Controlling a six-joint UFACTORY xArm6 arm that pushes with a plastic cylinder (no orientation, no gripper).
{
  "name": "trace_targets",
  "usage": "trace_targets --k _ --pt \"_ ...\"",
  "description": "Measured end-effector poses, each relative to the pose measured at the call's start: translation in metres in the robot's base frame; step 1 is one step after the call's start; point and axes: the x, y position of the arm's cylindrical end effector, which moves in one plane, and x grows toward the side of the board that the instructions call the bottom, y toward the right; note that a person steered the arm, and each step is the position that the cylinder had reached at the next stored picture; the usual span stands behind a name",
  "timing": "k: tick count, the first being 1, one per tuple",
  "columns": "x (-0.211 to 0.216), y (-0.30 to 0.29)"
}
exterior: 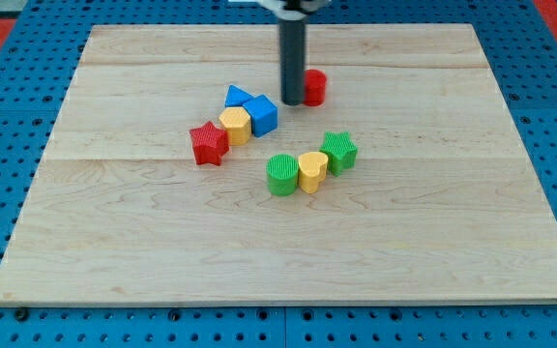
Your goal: Keep arm in between blue blocks and green star
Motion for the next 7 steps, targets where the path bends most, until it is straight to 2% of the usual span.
trace_targets --k 1,2,3,4,5,7 --pt "0.000 0.041" --pt "-0.041 0.081" --pt "-0.039 0.091" --pt "0.022 0.061" --pt "0.031 -0.005" --pt "0.031 -0.006"
